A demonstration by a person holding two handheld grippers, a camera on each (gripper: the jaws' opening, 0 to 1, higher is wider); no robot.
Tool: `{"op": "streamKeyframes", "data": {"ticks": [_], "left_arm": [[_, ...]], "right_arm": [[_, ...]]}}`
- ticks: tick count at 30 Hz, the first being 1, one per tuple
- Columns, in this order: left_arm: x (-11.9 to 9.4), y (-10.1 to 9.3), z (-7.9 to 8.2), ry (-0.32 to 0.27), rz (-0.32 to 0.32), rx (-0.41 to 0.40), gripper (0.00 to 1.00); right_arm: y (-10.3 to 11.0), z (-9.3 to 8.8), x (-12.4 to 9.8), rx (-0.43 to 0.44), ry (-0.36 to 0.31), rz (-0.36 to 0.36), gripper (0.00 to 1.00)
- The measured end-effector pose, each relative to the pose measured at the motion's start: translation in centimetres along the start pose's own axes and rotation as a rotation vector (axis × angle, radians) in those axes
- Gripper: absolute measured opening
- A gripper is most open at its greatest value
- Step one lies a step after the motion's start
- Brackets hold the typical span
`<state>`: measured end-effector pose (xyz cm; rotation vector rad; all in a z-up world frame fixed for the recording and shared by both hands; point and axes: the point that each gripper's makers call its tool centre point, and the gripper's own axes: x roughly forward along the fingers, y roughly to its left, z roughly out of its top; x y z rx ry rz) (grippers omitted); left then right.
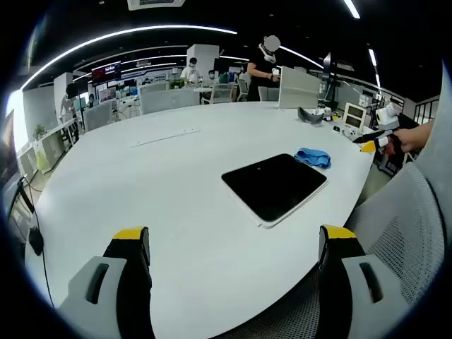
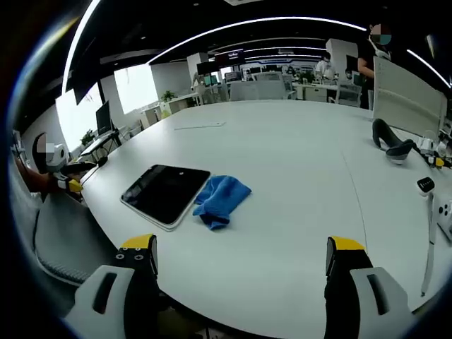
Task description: Wipe the mirror surface with the cleaning cloth until all visible marks leave the cleaned area.
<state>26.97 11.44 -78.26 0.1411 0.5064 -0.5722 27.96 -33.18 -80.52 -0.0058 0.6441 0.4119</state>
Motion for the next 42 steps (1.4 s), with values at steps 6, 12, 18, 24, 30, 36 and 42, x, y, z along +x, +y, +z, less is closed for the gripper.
{"op": "streamKeyframes", "data": {"ticks": [6,12,18,24,30,36,42], "left_arm": [[-0.1,0.2,0.5,-0.037,0.005,0.018,0.99],[-0.1,0.4,0.5,-0.037,0.008,-0.01,0.99],[0.0,0.6,0.4,-0.029,0.015,0.0,0.99],[0.0,0.7,0.4,-0.031,0.021,-0.002,0.99],[-0.1,0.6,0.5,-0.031,0.022,-0.001,0.99],[-0.1,0.4,0.7,-0.042,0.012,-0.011,0.99],[0.0,0.3,0.5,-0.033,0.01,0.005,0.99]], "right_arm": [[0.1,-0.1,0.2,0.0,0.003,-0.006,0.98],[0.5,0.2,-0.2,-0.026,0.0,-0.011,0.98],[0.4,0.0,-0.7,0.013,-0.025,-0.031,0.98],[0.8,-0.5,-0.6,0.021,-0.014,-0.032,0.98],[1.0,-0.3,-0.7,0.01,-0.013,-0.03,0.98],[1.0,0.0,-1.2,-0.004,-0.018,-0.03,0.98],[0.9,0.0,-1.3,-0.009,-0.013,-0.023,0.98]]}}
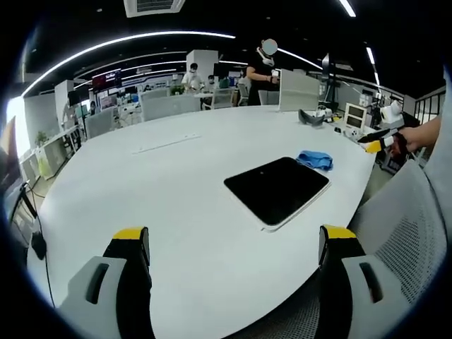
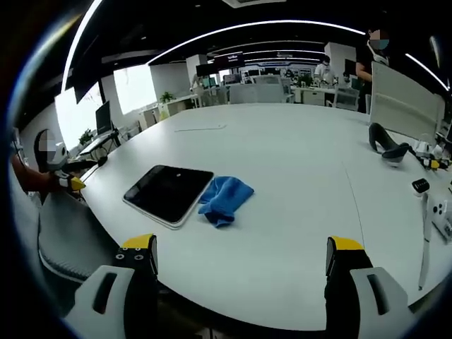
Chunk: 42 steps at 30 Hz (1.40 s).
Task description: Wipe the mirror surface with the cleaning cloth until all visible marks leave the cleaned area.
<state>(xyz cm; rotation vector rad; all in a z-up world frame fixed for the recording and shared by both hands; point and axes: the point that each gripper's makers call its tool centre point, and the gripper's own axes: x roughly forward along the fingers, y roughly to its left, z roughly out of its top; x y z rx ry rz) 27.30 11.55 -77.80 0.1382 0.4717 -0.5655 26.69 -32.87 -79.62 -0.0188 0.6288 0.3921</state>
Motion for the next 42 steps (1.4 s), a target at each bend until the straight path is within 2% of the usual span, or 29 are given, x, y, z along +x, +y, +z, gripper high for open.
{"op": "streamKeyframes", "data": {"ticks": [3,7,8,16,26,30,35,42], "left_arm": [[0.0,-0.2,-0.4,0.017,-0.01,0.009,0.99],[-0.2,0.1,-0.1,0.002,-0.004,0.003,0.99],[-0.3,0.1,-0.1,0.005,-0.007,-0.019,0.99],[-0.5,-0.4,-0.4,0.012,-0.022,-0.015,0.99],[-0.4,-0.3,-0.7,0.02,-0.04,-0.015,0.99],[-0.3,-0.3,-0.7,0.033,-0.04,-0.028,0.99],[-0.2,-0.2,-0.9,0.045,-0.037,-0.023,0.99],[-0.2,-0.2,-0.8,0.042,-0.036,-0.023,0.99]], "right_arm": [[0.0,0.1,0.0,-0.005,0.001,0.006,0.98],[-0.4,0.3,-0.1,-0.012,0.0,0.003,0.98],[-0.5,0.4,-0.2,-0.011,-0.004,0.0,0.98],[-0.3,0.5,0.0,-0.043,0.001,0.007,0.98],[-0.7,2.4,0.0,-0.071,-0.016,-0.003,0.98],[-0.8,2.8,0.3,-0.079,-0.002,-0.002,0.98],[-0.6,3.9,1.6,-0.135,0.04,-0.004,0.98],[-0.2,6.3,4.8,-0.147,0.052,0.012,0.98]]}}
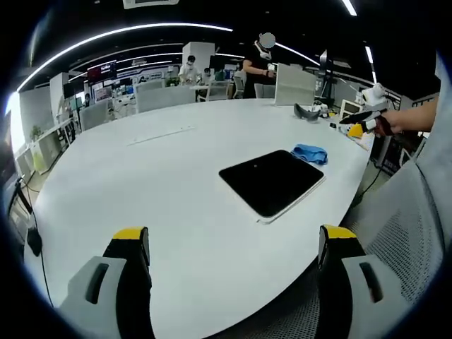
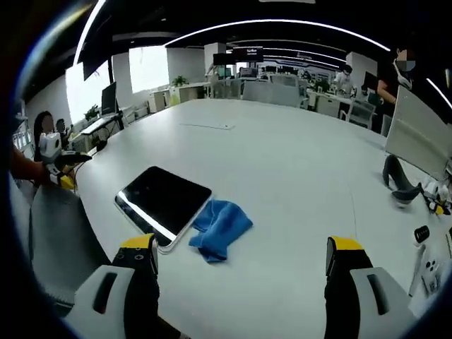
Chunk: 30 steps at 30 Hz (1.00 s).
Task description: Wipe the mirror surface with the cleaning cloth until all visible marks leave the cleaned area.
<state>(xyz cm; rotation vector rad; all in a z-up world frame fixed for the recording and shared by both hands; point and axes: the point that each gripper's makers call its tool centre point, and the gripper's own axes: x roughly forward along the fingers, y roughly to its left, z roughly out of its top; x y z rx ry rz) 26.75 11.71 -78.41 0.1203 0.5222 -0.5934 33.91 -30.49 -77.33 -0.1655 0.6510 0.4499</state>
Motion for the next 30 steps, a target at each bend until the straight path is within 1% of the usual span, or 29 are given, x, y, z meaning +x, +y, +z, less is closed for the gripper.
{"op": "streamKeyframes", "data": {"ticks": [3,7,10,11,12,13,14,15,17,19,20,22,25,28,30], "left_arm": [[0.0,0.1,0.0,0.001,0.002,0.0,0.99],[0.0,0.1,0.0,0.003,0.005,-0.001,0.99],[0.1,0.1,-0.1,0.008,0.007,-0.002,0.99],[0.1,0.2,-0.1,0.008,0.008,-0.002,0.99],[0.1,0.2,-0.1,0.009,0.008,-0.002,0.99],[0.2,0.2,-0.2,0.01,0.009,-0.002,0.99],[0.2,0.2,-0.2,0.012,0.009,-0.002,0.99],[0.2,0.2,-0.2,0.012,0.01,-0.002,0.99],[0.2,0.3,-0.2,0.014,0.012,-0.001,0.99],[0.2,0.3,-0.3,0.016,0.013,0.0,0.99],[0.2,0.3,-0.3,0.016,0.012,0.0,0.99],[0.2,0.3,-0.4,0.019,0.014,0.001,0.99],[0.2,0.4,-0.4,0.021,0.016,0.002,0.99],[0.2,0.5,-0.4,0.019,0.018,0.002,0.99],[0.3,0.5,-0.4,0.02,0.018,0.003,0.99]], "right_arm": [[-0.2,1.1,1.1,0.033,-0.008,0.001,0.98],[-0.7,2.2,2.5,0.066,-0.033,-0.031,0.94],[-0.2,2.2,3.8,0.069,-0.033,-0.034,0.94],[0.3,2.0,4.4,0.066,-0.029,-0.02,0.93],[0.5,1.8,4.8,0.06,-0.022,-0.017,0.92],[0.7,1.4,5.5,0.036,-0.006,-0.025,0.9],[0.7,1.2,5.7,0.024,0.001,-0.028,0.88],[1.0,0.7,6.4,0.01,0.018,-0.025,0.84],[1.0,-0.1,7.3,0.02,0.055,-0.034,0.74],[1.4,-0.3,8.3,0.03,0.053,-0.019,0.67],[1.7,-0.5,8.9,0.024,0.063,-0.014,0.6],[1.8,-1.0,9.5,0.015,0.088,-0.018,0.52],[2.5,-1.5,10.5,0.016,0.109,-0.008,0.47],[3.1,-1.7,11.0,0.003,0.121,-0.003,0.41],[3.4,-2.0,11.3,-0.004,0.142,-0.005,0.37]]}}
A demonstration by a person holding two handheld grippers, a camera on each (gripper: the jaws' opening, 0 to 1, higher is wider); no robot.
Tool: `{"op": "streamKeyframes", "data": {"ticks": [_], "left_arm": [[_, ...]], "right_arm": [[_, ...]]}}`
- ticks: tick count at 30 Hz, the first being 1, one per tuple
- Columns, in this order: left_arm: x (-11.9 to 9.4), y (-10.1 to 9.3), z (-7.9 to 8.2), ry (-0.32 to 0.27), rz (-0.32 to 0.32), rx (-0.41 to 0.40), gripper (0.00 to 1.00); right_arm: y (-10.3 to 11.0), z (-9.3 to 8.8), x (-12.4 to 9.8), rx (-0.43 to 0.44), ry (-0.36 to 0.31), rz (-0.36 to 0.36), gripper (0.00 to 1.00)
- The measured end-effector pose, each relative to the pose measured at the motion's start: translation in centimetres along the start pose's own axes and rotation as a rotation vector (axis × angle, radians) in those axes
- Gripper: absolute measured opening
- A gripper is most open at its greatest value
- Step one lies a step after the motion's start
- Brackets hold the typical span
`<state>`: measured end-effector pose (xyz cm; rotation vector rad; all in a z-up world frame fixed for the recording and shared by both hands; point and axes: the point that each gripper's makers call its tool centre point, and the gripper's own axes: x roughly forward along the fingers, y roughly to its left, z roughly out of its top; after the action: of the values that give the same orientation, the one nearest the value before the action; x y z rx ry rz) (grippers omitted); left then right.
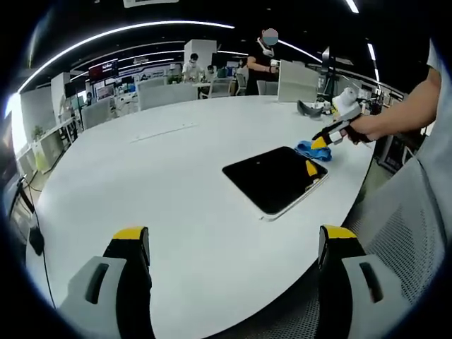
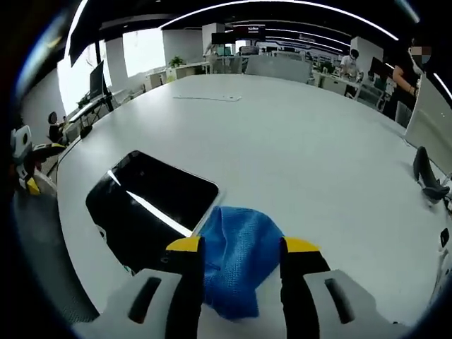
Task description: Wipe the mirror surface with the cleaning cloth until all visible marks leave the cleaned area.
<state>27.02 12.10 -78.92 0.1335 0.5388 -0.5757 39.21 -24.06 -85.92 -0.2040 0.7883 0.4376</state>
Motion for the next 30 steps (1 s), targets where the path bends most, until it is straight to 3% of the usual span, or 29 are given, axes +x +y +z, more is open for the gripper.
{"op": "streamKeyframes", "data": {"ticks": [7,13,15,17,19,27,30], "left_arm": [[0.0,0.1,0.0,-0.005,0.003,-0.001,0.99],[0.0,0.2,0.1,-0.009,0.004,0.002,0.99],[0.0,0.1,0.1,-0.01,0.002,0.003,0.99],[0.0,0.1,0.1,-0.009,0.003,0.004,0.99],[0.0,0.2,0.1,-0.011,0.003,0.006,0.99],[0.0,0.0,0.0,-0.009,-0.002,0.007,0.99],[0.0,0.0,-0.1,-0.006,-0.004,0.01,0.99]], "right_arm": [[-0.1,-1.5,0.9,-0.012,0.063,-0.026,0.21],[0.0,-1.2,0.8,0.004,0.069,-0.034,0.2],[0.0,-1.2,0.9,0.005,0.076,-0.035,0.16],[0.2,-1.4,0.9,-0.02,0.091,-0.048,0.06],[0.4,-1.3,1.0,-0.027,0.094,-0.056,0.04],[0.0,-1.3,1.0,0.03,0.138,-0.065,0.01],[0.0,-1.3,1.0,0.128,0.142,-0.039,0.02]]}}
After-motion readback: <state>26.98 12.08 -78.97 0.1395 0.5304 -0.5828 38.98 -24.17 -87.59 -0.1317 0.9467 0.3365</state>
